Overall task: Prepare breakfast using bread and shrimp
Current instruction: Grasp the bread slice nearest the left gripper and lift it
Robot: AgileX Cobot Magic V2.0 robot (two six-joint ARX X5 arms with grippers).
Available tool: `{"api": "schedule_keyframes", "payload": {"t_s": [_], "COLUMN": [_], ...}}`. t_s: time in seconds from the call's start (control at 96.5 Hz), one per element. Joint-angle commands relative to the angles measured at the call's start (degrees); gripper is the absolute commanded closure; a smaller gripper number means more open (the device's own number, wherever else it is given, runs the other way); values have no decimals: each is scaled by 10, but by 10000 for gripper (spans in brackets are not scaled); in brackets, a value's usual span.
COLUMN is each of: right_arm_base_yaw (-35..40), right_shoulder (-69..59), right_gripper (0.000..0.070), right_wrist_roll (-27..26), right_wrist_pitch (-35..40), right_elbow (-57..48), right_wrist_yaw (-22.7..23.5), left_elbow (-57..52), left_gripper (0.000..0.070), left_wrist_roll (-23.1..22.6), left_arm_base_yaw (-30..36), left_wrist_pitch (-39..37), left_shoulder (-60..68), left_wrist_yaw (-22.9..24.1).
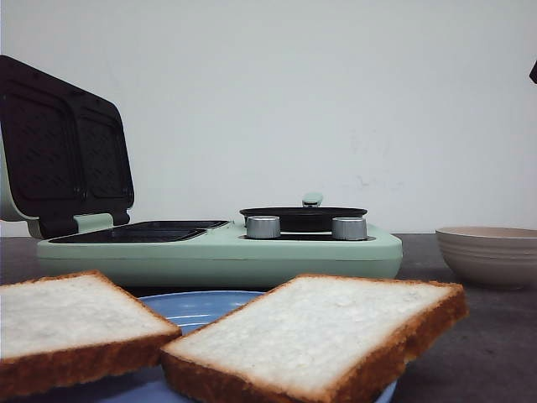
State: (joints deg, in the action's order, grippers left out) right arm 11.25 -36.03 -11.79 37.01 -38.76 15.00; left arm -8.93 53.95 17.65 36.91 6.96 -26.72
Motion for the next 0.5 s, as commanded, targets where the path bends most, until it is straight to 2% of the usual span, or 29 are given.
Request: {"api": "schedule_keyframes", "payload": {"t_s": [0.0,0.332,0.487], "right_arm_base_yaw": [2,2,2], "right_shoulder": [-2,-2,-2], "right_gripper": [390,390,390], "right_wrist_roll": [8,17,20], "right_wrist_pitch": [-7,-7,-7], "right_elbow": [-7,-7,-7], "right_wrist_yaw": [2,2,2], "left_elbow": [12,23,26], "left_gripper": [299,318,424], "left_wrist_roll": [-5,-4,-3], "left_arm_base_yaw": [2,3,3], "left_wrist_pitch": [-9,-54,-90], "left_shoulder": [5,36,49], "left_wrist_yaw": [2,1,1]}}
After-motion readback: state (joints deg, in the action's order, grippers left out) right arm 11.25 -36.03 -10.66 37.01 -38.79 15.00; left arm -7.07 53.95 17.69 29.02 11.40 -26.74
